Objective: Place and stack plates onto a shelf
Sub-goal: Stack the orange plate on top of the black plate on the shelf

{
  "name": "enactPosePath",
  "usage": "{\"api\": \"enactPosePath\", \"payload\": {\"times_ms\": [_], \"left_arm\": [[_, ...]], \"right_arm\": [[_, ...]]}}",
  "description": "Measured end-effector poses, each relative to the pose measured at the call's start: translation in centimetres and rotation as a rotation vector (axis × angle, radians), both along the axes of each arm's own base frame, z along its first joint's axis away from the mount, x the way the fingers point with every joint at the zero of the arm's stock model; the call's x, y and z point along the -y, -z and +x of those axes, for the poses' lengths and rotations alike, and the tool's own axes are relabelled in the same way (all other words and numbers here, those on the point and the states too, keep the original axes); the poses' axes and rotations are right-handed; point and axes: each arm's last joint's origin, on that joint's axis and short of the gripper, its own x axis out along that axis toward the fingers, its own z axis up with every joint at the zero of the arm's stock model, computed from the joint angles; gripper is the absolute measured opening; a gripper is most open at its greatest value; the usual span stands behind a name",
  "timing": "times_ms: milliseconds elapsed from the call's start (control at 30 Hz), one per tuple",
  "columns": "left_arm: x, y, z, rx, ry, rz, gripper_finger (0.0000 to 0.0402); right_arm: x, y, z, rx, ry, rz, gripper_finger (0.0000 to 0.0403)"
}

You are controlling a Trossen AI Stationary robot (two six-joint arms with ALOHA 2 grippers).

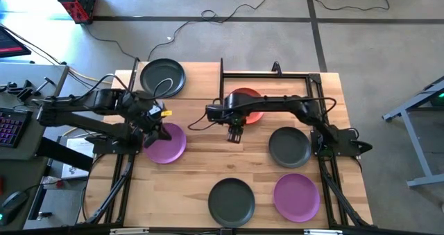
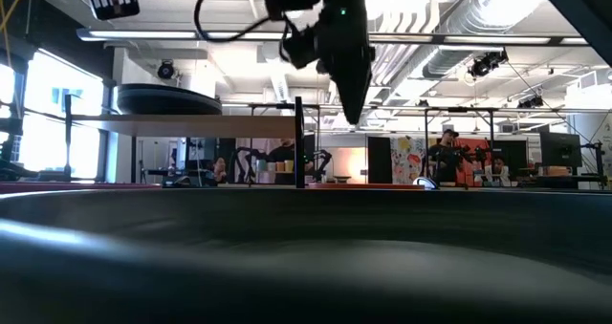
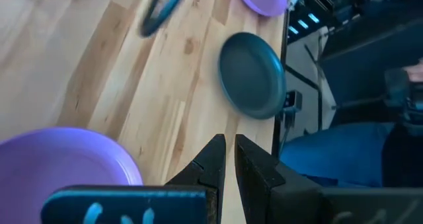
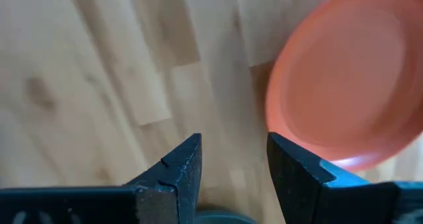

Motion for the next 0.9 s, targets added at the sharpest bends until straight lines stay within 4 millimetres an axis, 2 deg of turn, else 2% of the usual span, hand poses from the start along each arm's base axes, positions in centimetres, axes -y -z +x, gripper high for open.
{"api": "enactPosePath", "payload": {"times_ms": [233, 400, 767, 900], "left_arm": [[0.6, 0.0, 0.0, -0.005, -0.008, 0.029, 0.0023], [0.7, 0.0, 0.0, -0.009, -0.010, 0.020, 0.0023], [0.6, 0.1, 0.0, -0.010, -0.050, 0.045, 0.0023], [0.6, 0.1, 0.0, -0.009, -0.054, 0.048, 0.0023]], "right_arm": [[1.9, 1.8, 0.6, -0.044, 0.033, -0.062, 0.0149], [2.9, 3.1, 0.8, -0.012, 0.064, -0.096, 0.0149], [2.8, 9.0, -1.4, -0.193, 0.011, -0.075, 0.0149], [2.7, 9.9, -2.2, -0.245, 0.026, -0.105, 0.0149]]}}
